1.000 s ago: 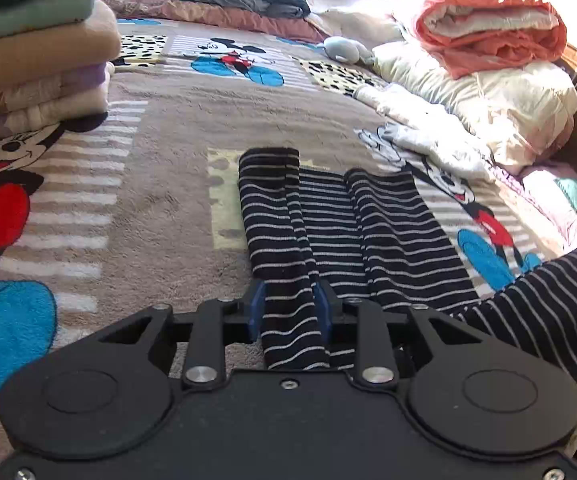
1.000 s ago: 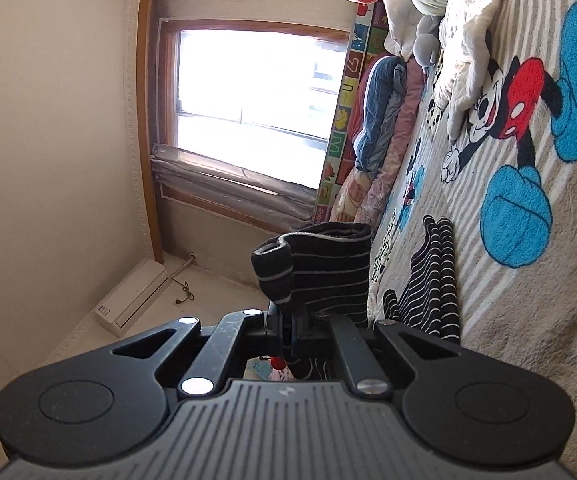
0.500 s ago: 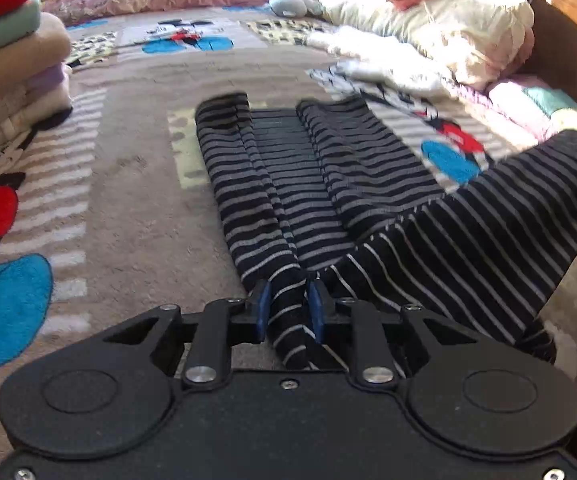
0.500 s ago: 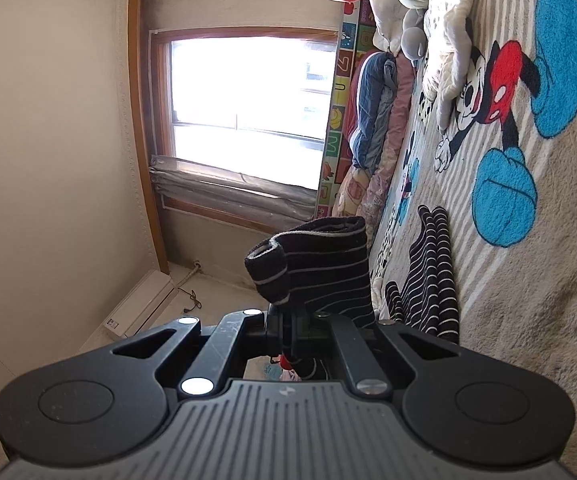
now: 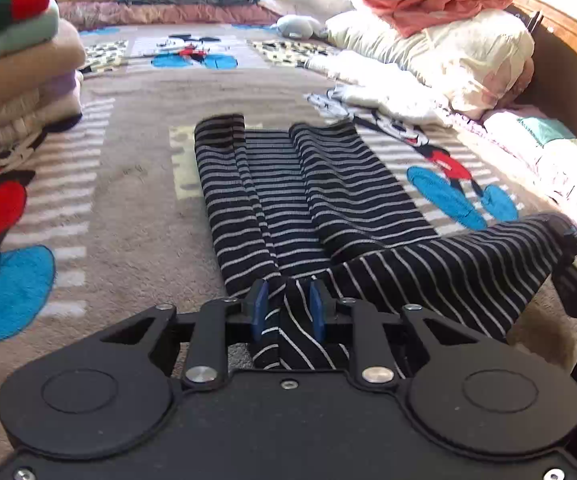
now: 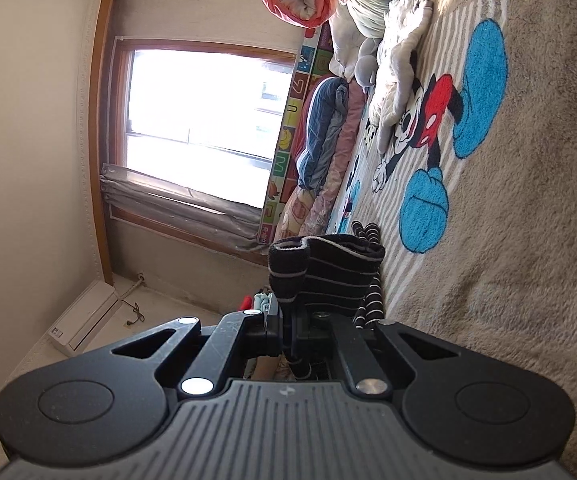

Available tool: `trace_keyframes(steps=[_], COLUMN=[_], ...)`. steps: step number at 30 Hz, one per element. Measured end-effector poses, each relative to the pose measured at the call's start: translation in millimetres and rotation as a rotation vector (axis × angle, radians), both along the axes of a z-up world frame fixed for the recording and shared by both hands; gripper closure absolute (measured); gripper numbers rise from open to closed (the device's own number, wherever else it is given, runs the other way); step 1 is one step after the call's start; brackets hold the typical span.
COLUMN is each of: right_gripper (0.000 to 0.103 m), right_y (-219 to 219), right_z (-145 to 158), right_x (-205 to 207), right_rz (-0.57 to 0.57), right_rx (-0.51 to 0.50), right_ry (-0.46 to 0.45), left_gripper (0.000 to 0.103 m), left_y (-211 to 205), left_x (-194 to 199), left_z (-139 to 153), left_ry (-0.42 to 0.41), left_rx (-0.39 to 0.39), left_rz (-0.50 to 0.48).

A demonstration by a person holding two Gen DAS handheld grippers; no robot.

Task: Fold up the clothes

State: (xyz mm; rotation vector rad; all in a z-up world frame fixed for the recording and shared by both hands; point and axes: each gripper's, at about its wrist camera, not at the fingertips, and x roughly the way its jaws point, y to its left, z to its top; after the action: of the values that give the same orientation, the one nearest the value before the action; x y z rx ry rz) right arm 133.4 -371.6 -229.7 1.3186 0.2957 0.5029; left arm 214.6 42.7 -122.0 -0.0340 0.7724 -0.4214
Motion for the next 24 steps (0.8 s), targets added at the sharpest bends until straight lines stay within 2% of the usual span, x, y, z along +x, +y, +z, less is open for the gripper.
trace_keyframes(steps=[4, 9, 13, 15, 18, 19, 21, 22, 23, 24], right_gripper=[0.097, 0.097, 0.096, 0.094, 0.092, 0.083, 0.073, 0.073, 0.073, 0.073], right_y=[0.2, 0.4, 0.1, -0.7, 0.5, 1.3, 1.8, 2.0, 2.1, 2.5], right_z=[-6.0, -7.5, -13.7, -21.4, -25.5, -24.9, -24.0, -23.7, -23.6, -23.2], right_x=[-0.2, -1.7, -3.1, -3.4, -9.2, -10.7, -12.3, -12.9, -13.2, -12.9], right_rz=[-0.019, -0.032, -0.025, -0.012, -0.026, -0.026, -0.027, -0.028, -0.028, -0.028], right_rx=[-0.025, -0.059, -0.072, -0.055, -0.074, -0.086, -0.094, -0.097, -0.099, -0.106], right_ry=[0.029, 0.053, 0.098, 0.128, 0.140, 0.138, 0.134, 0.132, 0.132, 0.139], left_gripper=[0.083, 0.083, 0.083, 0.083, 0.083, 0.083, 0.083, 0.083, 0.083, 0.083], left_y=[21.4, 19.1, 26.2, 24.3, 16.8, 13.7, 2.6, -3.2, -12.0, -16.9], left_x=[-35.7, -72.4, -93.1, -97.2, -101.7, -103.5, -99.6, -97.6, -95.4, -105.3], left_z=[29.2, 42.3, 44.3, 37.1, 21.6, 14.6, -10.8, -23.7, -39.6, -42.8], left_ry=[-0.043, -0.076, -0.078, -0.061, -0.090, -0.104, -0.063, -0.040, 0.016, -0.035], left_rx=[0.015, 0.072, -0.022, -0.035, -0.039, -0.052, -0.044, -0.036, 0.020, 0.049], left_rz=[0.086, 0.146, 0.240, 0.233, 0.215, 0.199, 0.158, 0.137, 0.114, 0.096])
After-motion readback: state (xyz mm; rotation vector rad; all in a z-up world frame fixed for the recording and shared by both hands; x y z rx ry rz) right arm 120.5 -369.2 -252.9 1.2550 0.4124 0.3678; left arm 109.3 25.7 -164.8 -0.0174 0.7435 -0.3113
